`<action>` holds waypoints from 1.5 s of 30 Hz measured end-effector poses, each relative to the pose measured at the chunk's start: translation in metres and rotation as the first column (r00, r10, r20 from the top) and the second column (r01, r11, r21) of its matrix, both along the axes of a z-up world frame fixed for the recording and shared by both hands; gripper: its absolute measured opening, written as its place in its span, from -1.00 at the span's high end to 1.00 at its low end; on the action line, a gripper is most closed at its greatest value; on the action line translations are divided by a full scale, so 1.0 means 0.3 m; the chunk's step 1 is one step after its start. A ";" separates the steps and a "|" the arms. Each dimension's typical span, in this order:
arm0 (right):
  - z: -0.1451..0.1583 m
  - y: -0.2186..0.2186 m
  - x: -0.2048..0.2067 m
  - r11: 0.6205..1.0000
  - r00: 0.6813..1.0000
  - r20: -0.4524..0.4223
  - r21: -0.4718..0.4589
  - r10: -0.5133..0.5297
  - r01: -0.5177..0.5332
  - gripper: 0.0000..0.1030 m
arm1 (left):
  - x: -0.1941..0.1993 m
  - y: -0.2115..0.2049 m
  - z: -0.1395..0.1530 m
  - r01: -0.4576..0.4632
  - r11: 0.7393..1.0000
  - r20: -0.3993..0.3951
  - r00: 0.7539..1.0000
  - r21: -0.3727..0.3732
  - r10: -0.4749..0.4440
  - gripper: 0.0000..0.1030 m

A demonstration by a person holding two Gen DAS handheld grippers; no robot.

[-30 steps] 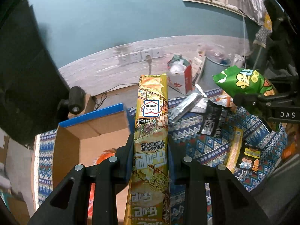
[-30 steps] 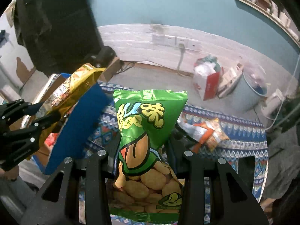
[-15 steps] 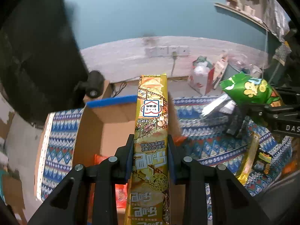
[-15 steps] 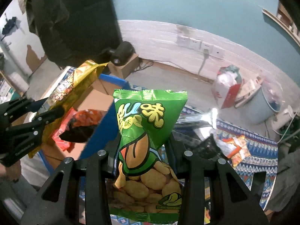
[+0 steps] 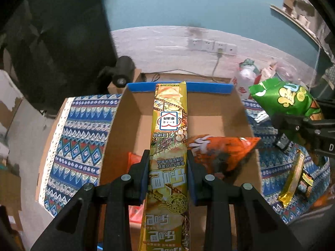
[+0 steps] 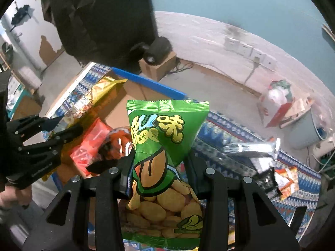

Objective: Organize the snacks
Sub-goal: 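Carry the wafer bar and peanut bag into the box and release both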

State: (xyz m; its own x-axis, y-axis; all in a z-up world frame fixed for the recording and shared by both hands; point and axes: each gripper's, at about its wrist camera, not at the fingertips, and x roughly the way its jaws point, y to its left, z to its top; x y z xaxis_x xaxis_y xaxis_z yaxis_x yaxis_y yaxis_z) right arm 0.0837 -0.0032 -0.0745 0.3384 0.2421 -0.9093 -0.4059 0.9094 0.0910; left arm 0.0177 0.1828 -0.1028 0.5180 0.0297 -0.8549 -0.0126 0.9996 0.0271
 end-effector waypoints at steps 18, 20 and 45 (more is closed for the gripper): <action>-0.074 0.147 0.069 0.999 0.997 -0.068 0.035 0.042 -0.040 -0.14 | 0.020 0.058 -0.024 -0.064 0.998 -0.034 0.997 0.023 0.064 0.12; -0.052 0.135 0.062 0.998 0.998 -0.056 0.044 0.042 -0.040 -0.15 | 0.020 0.053 -0.019 -0.064 0.998 -0.035 0.997 0.016 0.065 0.12; 0.032 -0.175 -0.096 0.999 0.999 0.013 -0.022 -0.037 0.038 -0.38 | 0.020 -0.228 0.072 0.119 0.993 0.013 0.993 -0.024 -0.119 -0.25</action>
